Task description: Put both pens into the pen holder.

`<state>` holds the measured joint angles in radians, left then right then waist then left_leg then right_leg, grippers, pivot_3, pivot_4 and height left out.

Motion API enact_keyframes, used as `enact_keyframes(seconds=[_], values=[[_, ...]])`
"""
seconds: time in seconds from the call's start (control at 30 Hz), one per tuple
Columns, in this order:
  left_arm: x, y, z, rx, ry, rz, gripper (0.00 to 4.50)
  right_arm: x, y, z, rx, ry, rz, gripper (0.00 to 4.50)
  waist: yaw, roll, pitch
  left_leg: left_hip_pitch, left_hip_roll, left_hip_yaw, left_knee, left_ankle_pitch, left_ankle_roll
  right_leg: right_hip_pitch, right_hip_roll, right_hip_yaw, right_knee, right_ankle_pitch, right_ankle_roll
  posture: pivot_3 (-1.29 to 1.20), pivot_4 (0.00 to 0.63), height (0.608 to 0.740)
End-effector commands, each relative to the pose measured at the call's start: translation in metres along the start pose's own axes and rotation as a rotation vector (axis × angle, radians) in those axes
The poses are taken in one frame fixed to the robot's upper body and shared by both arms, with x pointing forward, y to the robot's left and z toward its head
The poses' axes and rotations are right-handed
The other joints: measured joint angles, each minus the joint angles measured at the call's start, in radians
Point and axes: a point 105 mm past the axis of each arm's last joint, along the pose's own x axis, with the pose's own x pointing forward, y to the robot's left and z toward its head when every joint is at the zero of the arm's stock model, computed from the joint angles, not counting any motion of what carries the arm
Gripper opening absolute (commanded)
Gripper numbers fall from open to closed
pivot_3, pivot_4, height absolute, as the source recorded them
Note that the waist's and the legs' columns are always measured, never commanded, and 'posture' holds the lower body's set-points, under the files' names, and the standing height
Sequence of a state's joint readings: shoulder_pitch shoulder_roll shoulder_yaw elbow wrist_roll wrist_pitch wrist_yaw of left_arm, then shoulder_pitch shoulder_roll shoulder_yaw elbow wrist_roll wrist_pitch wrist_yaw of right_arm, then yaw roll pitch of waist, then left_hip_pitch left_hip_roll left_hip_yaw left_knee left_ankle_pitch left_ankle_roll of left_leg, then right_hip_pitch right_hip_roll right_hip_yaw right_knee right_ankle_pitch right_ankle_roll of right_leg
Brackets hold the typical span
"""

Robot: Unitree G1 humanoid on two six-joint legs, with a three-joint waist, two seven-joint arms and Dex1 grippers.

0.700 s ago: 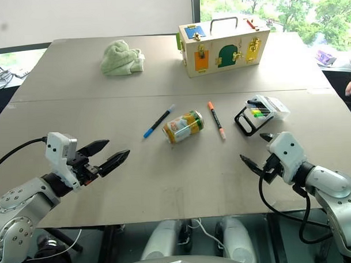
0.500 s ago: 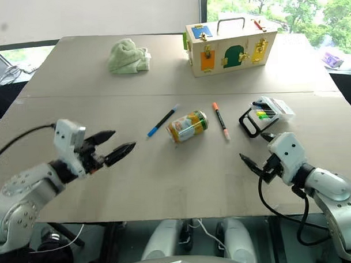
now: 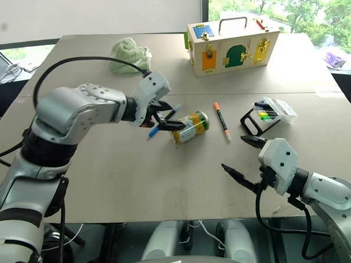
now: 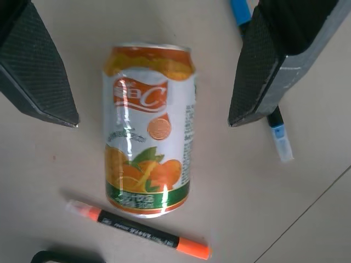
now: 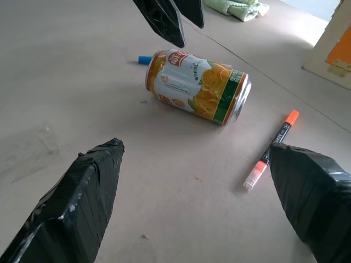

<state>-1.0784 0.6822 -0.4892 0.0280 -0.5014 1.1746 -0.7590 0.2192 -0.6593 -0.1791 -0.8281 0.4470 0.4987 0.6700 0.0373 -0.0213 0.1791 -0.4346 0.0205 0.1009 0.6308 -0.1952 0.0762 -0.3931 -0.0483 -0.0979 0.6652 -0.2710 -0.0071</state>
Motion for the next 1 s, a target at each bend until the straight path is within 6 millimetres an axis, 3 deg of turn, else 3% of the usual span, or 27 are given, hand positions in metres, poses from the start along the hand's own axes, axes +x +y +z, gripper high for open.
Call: enact_keyframes(seconds=[0.03, 0.13, 0.37, 0.47, 0.53, 0.7, 0.77, 0.87, 1.0], values=[[0.019, 0.004, 0.008, 0.05, 0.036, -0.044, 4.46, -0.002, 0.003, 0.011, -0.029, -0.043, -0.026, 4.5, 0.0, 0.0, 0.0, -0.001, 0.0, 0.0, 0.001, 0.0, 0.0, 0.0, 0.0, 0.0, 0.0, 0.0, 0.0, 0.0, 0.15, 0.74], [0.043, 0.009, 0.014, 0.096, 0.099, -0.092, 4.46, -0.005, 0.012, 0.013, -0.016, -0.045, 0.002, 4.5, 0.003, 0.0, 0.0, -0.003, 0.0, -0.001, 0.003, 0.0, 0.0, -0.002, 0.0, -0.001, 0.0, 0.0, 0.0, 0.0, 0.15, 0.74], [0.062, 0.009, 0.018, 0.208, 0.245, -0.191, 4.46, -0.014, 0.015, 0.015, -0.051, -0.027, -0.007, 4.5, -0.002, -0.001, 0.0, -0.012, 0.0, -0.002, 0.007, 0.0, 0.001, -0.009, 0.001, -0.002, 0.001, 0.0, 0.0, 0.0, 0.15, 0.74], [0.069, 0.007, 0.011, 0.273, 0.311, -0.217, 3.69, -0.015, 0.012, 0.012, -0.055, -0.019, -0.028, 4.5, -0.003, -0.001, 0.0, -0.014, 0.001, -0.002, 0.007, 0.0, 0.001, -0.011, 0.002, -0.001, 0.001, 0.0, 0.0, 0.0, 0.15, 0.74], [0.071, 0.006, 0.007, 0.298, 0.338, -0.236, 3.41, -0.015, 0.013, 0.012, -0.055, -0.018, -0.031, 4.5, -0.002, -0.001, 0.0, -0.014, 0.001, -0.002, 0.007, 0.0, 0.001, -0.011, 0.002, -0.002, 0.001, 0.0, 0.0, 0.0, 0.15, 0.74], [0.069, 0.007, 0.015, 0.348, 0.284, -0.247, 3.39, -0.013, 0.016, 0.012, -0.058, -0.023, -0.034, 4.5, -0.004, 0.0, -0.001, -0.014, 0.001, -0.003, 0.011, 0.0, 0.001, -0.011, 0.001, -0.002, 0.004, 0.0, 0.0, 0.0, 0.15, 0.74], [0.05, 0.011, 0.035, 0.267, 0.17, -0.257, 3.38, -0.011, 0.018, 0.015, -0.06, -0.039, -0.03, 4.5, -0.01, -0.001, 0.0, -0.014, 0.001, -0.003, 0.013, 0.0, 0.001, -0.011, 0.001, -0.002, 0.007, 0.0, 0.0, 0.0, 0.15, 0.74], [-0.003, 0.04, 0.053, 0.069, 0.003, -0.159, 3.38, -0.004, 0.022, 0.023, -0.067, -0.082, -0.013, 4.5, -0.029, -0.001, 0.001, -0.023, 0.002, -0.003, 0.019, 0.0, 0.001, -0.02, 0.001, -0.001, 0.015, 0.0, -0.001, 0.0, 0.15, 0.74], [-0.067, 0.083, 0.018, -0.199, -0.115, 0.083, 3.38, 0.009, 0.024, 0.035, -0.064, -0.162, 0.039, 4.5, -0.054, -0.001, 0.002, -0.022, 0.003, -0.004, 0.02, 0.0, 0.001, -0.02, 0.002, 0.0, 0.016, 0.0, -0.001, 0.0, 0.15, 0.74]])
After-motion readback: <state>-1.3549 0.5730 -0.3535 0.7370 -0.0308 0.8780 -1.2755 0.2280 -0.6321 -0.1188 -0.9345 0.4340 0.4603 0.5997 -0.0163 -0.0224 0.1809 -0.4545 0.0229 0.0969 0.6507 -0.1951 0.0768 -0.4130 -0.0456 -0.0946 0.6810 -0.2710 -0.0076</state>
